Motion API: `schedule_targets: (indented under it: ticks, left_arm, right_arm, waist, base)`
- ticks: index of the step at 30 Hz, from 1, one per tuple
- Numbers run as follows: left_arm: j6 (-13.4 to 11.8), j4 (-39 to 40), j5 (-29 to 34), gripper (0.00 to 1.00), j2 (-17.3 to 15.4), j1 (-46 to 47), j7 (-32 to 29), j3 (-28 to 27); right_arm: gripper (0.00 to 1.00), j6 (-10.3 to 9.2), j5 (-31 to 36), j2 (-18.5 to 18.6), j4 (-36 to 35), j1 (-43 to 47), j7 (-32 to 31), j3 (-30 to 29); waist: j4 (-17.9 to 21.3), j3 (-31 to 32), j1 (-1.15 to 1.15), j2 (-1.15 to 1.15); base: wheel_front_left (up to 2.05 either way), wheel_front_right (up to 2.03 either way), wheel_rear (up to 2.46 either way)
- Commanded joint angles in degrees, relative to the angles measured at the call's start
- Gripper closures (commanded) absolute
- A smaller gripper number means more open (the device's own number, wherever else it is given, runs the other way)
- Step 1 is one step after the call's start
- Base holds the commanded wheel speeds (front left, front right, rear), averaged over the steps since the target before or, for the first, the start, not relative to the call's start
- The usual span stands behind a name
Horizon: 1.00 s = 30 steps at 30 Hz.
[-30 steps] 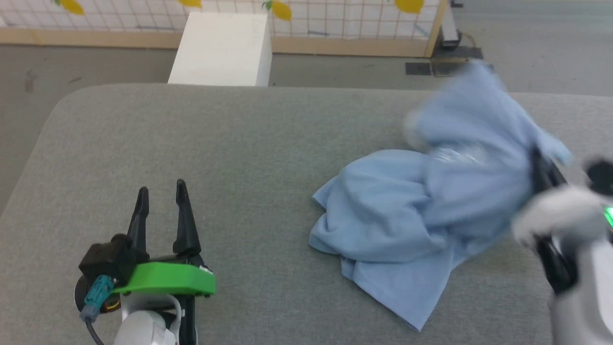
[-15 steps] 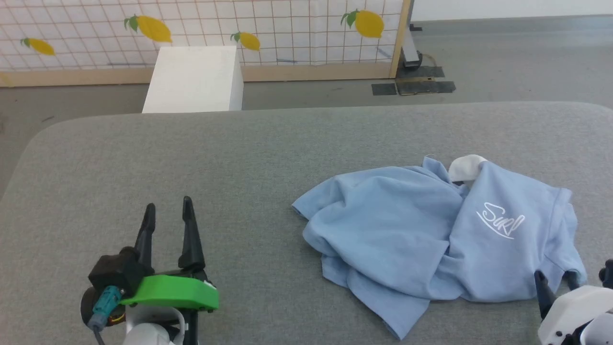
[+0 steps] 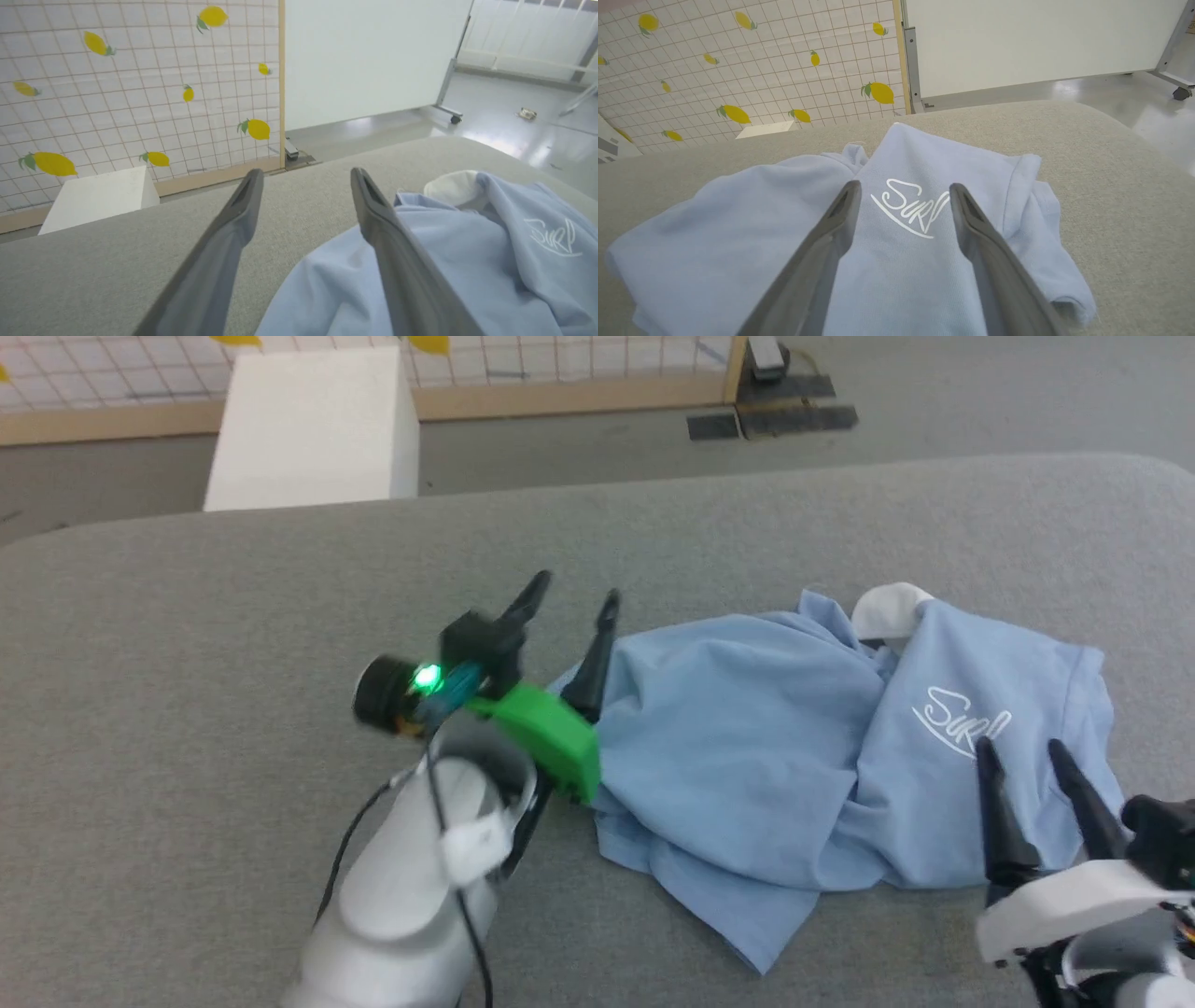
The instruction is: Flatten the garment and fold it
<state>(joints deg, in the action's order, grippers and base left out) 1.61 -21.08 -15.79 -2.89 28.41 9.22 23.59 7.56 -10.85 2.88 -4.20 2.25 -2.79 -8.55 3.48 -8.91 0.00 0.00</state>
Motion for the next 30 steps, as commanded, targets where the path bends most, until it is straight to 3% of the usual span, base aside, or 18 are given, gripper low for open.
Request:
schedule_targets:
  ticks: [1,9,14,15,16,17,19,22,26,30]
  left_arm:
    - [-0.1,-3.7,-0.6,0.00,0.0,4.1,-2.9,1.8]
    - [-2.3,-23.5,-1.9,0.00,0.0,18.0,-25.3,6.6]
    - [-0.2,-30.7,-3.8,0.00,0.0,19.9,-37.8,7.6]
    - [0.7,-31.6,-4.4,0.06,0.0,19.7,-40.1,7.8]
    - [1.5,-32.2,-5.2,0.58,0.0,19.2,-42.5,8.0]
    - [2.1,-32.0,-5.8,1.00,0.0,18.9,-43.4,8.1]
    - [2.5,-29.9,-7.2,1.00,0.0,17.7,-41.3,7.5]
    - [1.2,-25.4,-8.0,1.00,-0.5,14.4,-33.8,5.9]
    - [-1.6,-18.0,-9.9,1.00,-2.5,6.8,-26.1,2.5]
    - [-5.5,-8.6,-11.9,1.00,-6.2,-4.2,-24.3,-0.8]
  right_arm:
    - [0.00,-0.08,-0.5,0.0,1.0,-1.4,1.3,1.6]
    - [0.00,-0.08,-2.5,0.0,4.5,-5.6,4.6,7.9]
    - [0.00,-0.08,-3.3,0.0,6.3,-6.3,5.5,8.9]
    - [0.00,-0.08,-3.3,0.0,6.5,-6.3,5.5,8.8]
    - [0.00,-0.08,-3.3,0.0,6.7,-6.3,5.6,8.7]
    - [0.00,-0.08,-3.2,0.0,6.8,-6.4,5.5,8.7]
    - [0.00,-0.08,-2.9,0.0,6.8,-6.5,5.5,8.6]
    - [0.00,-0.08,-2.3,0.0,6.5,-6.3,5.2,7.8]
    - [0.00,-0.08,-1.1,0.0,5.9,-5.6,4.2,6.9]
    - [0.00,-0.08,-0.5,0.0,5.0,-4.5,2.9,5.9]
  waist:
    - [4.3,-4.4,0.00,0.00]
    - [9.8,-9.0,0.00,0.00]
    - [10.4,-9.5,0.00,0.00]
    - [10.2,-9.3,0.00,0.00]
    - [9.8,-9.0,0.00,0.00]
    - [9.5,-8.7,0.00,0.00]
    - [8.6,-7.9,0.00,0.00]
    - [6.1,-6.0,0.00,0.00]
    - [2.5,-2.7,0.00,0.00]
    - [-1.2,0.1,0.00,0.00]
  base:
    - [0.00,0.00,0.00]
    - [0.00,0.00,0.00]
    - [0.00,0.00,0.00]
    - [0.00,0.00,0.00]
    - [0.00,0.00,0.00]
    - [0.00,0.00,0.00]
    - [0.00,0.00,0.00]
    - [0.00,0.00,0.00]
    - [0.00,0.00,0.00]
    - [0.00,0.00,0.00]
